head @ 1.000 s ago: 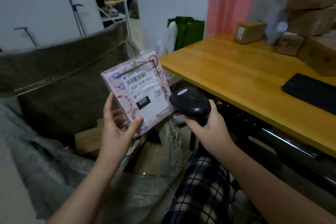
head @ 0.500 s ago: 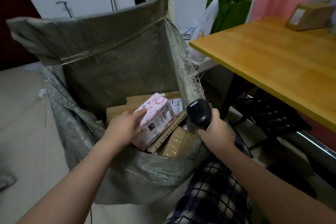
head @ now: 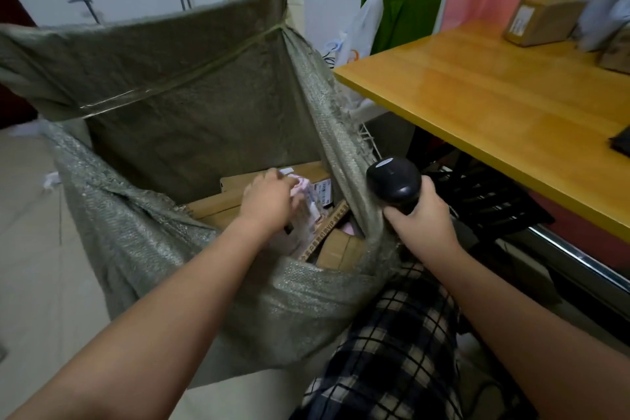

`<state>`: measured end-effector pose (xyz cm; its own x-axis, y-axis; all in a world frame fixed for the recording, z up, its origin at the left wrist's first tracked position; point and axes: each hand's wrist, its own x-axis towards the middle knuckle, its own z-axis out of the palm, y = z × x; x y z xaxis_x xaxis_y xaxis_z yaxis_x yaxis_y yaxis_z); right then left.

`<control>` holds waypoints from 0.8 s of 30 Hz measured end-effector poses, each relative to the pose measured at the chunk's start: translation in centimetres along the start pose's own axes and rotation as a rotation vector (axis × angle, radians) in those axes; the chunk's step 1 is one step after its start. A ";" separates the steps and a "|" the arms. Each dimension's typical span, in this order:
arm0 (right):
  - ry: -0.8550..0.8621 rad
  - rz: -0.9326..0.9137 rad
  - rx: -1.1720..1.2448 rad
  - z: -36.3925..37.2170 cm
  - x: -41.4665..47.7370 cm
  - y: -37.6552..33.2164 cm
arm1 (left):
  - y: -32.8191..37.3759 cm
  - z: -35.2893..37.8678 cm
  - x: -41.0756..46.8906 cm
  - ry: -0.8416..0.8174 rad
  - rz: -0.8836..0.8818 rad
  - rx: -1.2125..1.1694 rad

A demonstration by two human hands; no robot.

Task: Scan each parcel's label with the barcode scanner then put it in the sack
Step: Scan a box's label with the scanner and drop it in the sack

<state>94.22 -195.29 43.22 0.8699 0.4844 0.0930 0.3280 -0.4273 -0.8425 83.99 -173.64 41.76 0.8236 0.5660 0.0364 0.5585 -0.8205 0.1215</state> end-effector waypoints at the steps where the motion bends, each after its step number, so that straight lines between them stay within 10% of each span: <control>1: 0.018 -0.007 0.037 -0.7 -0.1 0.0 | 1.2 -0.7 -0.1 0.083 0.038 -0.062; 8: 0.330 -0.004 0.201 -9.4 -0.9 1.1 | 13.3 -4.8 0.5 0.213 0.416 -0.308; 24: 0.904 0.245 0.523 -28.3 -8.5 8.7 | 43.1 -4.1 2.1 -0.050 1.021 -0.190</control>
<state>100.16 -224.74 50.12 0.9110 -0.4068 0.0676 0.0953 0.0482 -0.9943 109.37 -207.45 51.15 0.9016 -0.3982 0.1689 -0.4277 -0.8789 0.2110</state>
